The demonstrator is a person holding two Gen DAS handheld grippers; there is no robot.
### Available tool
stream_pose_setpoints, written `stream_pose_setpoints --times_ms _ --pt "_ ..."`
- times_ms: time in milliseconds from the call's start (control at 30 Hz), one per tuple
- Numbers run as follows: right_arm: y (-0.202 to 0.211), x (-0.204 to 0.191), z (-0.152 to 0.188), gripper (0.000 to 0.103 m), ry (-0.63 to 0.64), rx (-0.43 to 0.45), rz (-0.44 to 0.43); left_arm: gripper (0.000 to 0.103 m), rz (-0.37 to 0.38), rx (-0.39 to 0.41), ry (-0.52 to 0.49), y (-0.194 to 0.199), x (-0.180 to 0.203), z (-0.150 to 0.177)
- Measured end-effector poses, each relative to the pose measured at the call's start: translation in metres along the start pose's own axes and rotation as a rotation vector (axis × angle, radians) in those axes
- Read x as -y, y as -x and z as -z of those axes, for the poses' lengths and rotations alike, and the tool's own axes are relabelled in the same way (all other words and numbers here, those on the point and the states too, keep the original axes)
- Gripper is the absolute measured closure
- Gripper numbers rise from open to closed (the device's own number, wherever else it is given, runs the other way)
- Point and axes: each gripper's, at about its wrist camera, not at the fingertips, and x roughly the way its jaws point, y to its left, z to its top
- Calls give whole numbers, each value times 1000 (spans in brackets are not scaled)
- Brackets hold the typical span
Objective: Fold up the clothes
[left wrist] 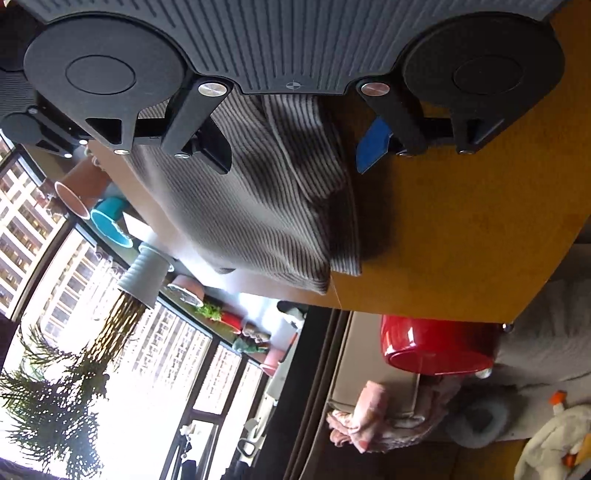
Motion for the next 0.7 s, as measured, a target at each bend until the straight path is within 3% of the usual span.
stream_pose_setpoints --times_ms 200,300,433,567,700 --pt "-5 9 -8 8 60 12 69 24 63 0 -46 -1 15 2" --pt "-2 14 -9 8 59 18 102 23 33 -39 -47 -10 13 7" --pt "14 12 -9 8 46 44 110 20 17 -33 -24 -10 6 10" --pt "12 11 0 8 47 7 110 24 17 23 -24 3 10 3" --pt "9 18 5 6 -19 6 101 35 113 63 -60 17 25 0"
